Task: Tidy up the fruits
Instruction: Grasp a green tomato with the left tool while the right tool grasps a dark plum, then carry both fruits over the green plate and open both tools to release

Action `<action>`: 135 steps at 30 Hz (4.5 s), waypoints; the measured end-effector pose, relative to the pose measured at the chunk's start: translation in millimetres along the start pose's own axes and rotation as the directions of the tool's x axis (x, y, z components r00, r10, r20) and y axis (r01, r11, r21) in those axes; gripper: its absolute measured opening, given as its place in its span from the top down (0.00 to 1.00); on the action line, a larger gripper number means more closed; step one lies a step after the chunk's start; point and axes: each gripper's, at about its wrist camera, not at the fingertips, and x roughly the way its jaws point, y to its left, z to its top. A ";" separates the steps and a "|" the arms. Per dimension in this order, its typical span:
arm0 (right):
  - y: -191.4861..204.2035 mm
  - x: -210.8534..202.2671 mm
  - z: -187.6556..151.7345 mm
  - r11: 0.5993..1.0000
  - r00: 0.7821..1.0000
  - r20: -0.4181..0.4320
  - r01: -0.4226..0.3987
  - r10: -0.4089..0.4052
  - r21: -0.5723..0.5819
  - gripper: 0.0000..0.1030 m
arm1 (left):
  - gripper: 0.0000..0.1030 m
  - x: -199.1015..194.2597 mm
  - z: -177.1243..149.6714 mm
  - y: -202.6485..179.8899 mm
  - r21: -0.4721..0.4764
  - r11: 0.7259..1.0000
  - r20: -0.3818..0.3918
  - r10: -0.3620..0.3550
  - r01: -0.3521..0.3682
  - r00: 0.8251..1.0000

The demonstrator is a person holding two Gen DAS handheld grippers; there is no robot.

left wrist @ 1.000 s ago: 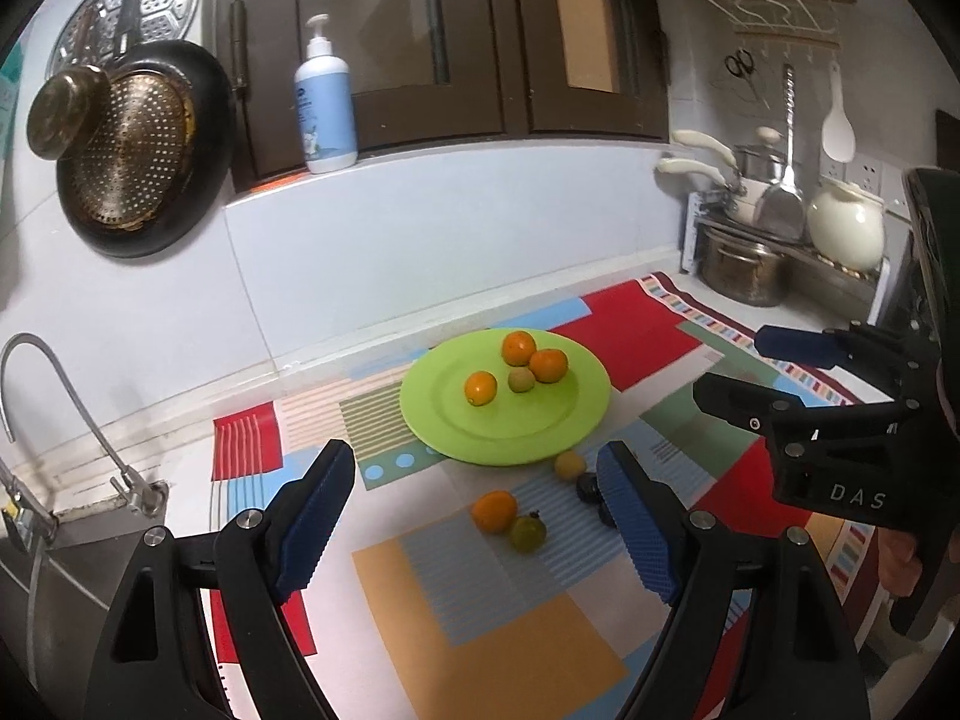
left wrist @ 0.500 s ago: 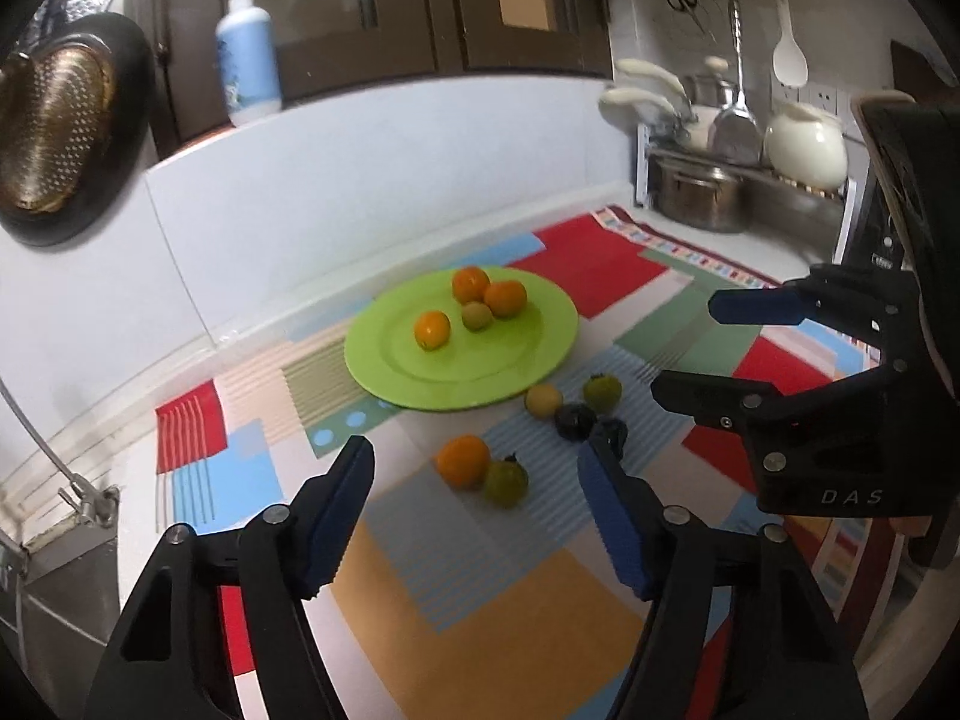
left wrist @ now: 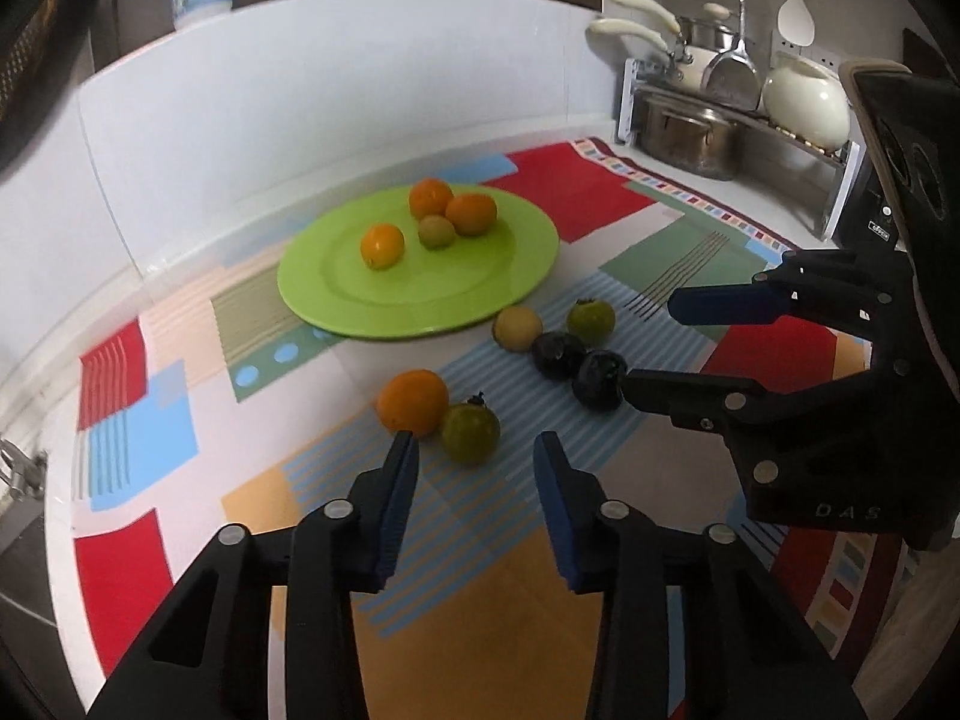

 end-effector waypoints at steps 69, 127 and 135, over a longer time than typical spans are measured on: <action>-22.8 -29.0 40.3 0.993 0.991 0.116 -0.073 0.062 0.095 0.68 | 0.73 -38.0 63.5 11.5 -0.146 0.988 0.104 0.065 -0.049 0.992; -74.2 124.6 164.9 0.996 0.997 0.029 -0.073 0.072 0.044 0.67 | 0.67 92.5 156.1 110.9 -0.201 0.970 0.034 0.147 -0.138 0.989; -70.6 69.6 154.0 0.996 0.993 0.108 -0.054 0.046 0.072 0.59 | 0.54 37.1 152.8 96.6 -0.227 0.961 0.091 0.179 -0.155 0.980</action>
